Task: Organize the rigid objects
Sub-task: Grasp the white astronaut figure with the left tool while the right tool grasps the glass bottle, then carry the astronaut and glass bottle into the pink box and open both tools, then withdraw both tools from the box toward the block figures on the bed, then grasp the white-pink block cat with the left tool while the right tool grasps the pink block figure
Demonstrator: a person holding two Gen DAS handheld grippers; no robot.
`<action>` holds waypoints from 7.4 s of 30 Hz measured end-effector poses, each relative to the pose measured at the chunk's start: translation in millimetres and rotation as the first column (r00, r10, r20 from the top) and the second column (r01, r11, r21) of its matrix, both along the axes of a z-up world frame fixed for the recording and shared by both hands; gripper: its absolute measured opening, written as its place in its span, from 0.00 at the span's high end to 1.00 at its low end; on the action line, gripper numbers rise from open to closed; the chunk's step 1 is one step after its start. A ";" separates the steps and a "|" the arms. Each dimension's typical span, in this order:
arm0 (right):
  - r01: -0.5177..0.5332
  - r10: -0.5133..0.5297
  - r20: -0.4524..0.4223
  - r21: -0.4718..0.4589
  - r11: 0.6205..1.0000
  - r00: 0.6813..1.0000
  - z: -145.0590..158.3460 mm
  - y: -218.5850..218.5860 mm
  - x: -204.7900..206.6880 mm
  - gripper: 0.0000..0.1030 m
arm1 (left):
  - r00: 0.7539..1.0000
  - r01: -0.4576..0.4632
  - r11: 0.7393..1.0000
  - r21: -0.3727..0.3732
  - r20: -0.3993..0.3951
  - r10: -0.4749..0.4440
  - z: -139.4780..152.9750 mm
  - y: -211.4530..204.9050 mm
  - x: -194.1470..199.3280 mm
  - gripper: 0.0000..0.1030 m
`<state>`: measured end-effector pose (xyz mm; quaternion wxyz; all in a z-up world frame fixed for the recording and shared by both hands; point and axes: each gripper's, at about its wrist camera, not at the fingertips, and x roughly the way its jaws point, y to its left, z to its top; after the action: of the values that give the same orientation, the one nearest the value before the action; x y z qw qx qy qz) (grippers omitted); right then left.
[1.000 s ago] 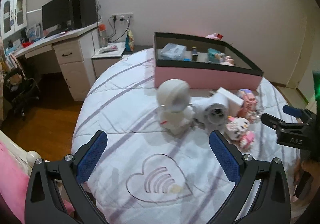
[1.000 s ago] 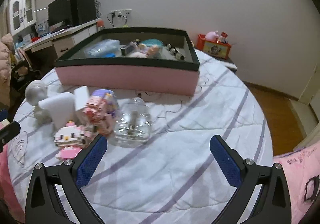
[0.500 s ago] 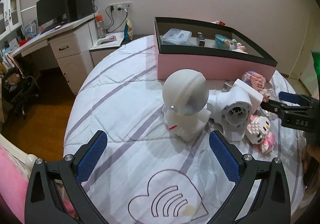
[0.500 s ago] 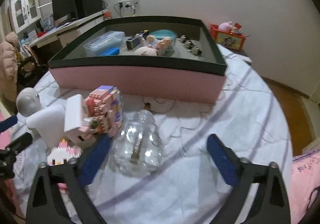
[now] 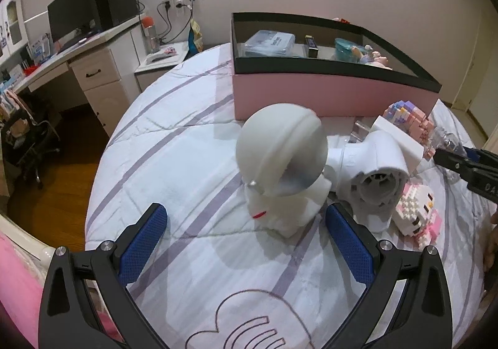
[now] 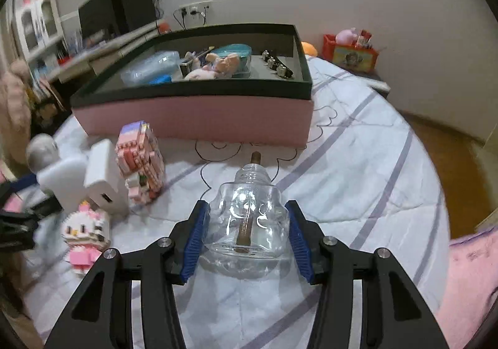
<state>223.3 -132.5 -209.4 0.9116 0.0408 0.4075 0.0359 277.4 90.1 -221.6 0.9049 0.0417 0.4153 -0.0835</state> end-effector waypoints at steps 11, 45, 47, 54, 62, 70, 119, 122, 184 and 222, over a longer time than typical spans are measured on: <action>-0.009 0.009 -0.011 -0.004 1.000 1.000 -0.8 5.1 5.0 0.50 | 1.000 0.032 0.999 -0.021 0.000 -0.032 -1.3 -7.1 16.9 0.33; -0.060 0.054 0.052 0.118 0.991 0.997 11.7 3.0 -13.8 0.50 | 0.999 0.021 0.991 -0.130 0.037 -0.016 2.1 10.9 -7.8 0.46; -0.062 0.056 0.054 0.118 0.991 0.997 12.6 3.7 -13.6 0.50 | 0.999 0.017 0.990 -0.138 0.042 -0.011 3.2 11.7 -8.7 0.46; -0.081 0.073 0.085 0.105 0.991 0.994 27.4 7.9 -11.3 0.50 | 0.996 0.041 0.984 -0.176 0.081 -0.027 23.1 10.0 -16.0 0.46; -0.134 0.130 0.155 0.019 0.991 0.979 63.1 23.3 -1.2 0.50 | 0.981 0.133 0.976 -0.170 0.163 -0.105 66.7 -13.7 -12.3 0.46; -0.153 0.158 0.230 -0.040 0.987 0.960 107.9 26.1 26.0 0.50 | 0.964 0.184 0.970 -0.160 0.222 -0.146 98.6 -34.9 15.4 0.46; -0.107 0.107 -0.159 0.008 0.994 0.981 54.8 -16.7 207.8 0.44 | 0.968 0.244 0.965 0.095 -0.083 -0.236 65.6 -134.4 205.5 0.18; -0.100 0.100 -0.141 0.004 0.995 0.985 58.7 -15.5 196.6 0.44 | 0.972 0.230 0.970 0.084 -0.062 -0.226 74.1 -123.9 190.9 0.18; 0.054 -0.070 0.128 0.125 0.991 0.989 19.1 -27.8 -66.6 0.00 | 0.998 0.048 0.993 -0.107 0.037 -0.045 10.9 -93.1 -54.5 0.00; -0.053 0.048 0.073 0.070 0.996 0.996 15.9 17.2 -36.8 0.00 | 0.999 -0.027 0.997 -0.074 0.025 0.029 4.6 -25.2 -55.4 0.46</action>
<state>186.5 -115.4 -193.5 0.9223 0.0620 0.3739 0.0752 222.1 64.9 -217.0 0.9122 0.0037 0.4007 -0.0853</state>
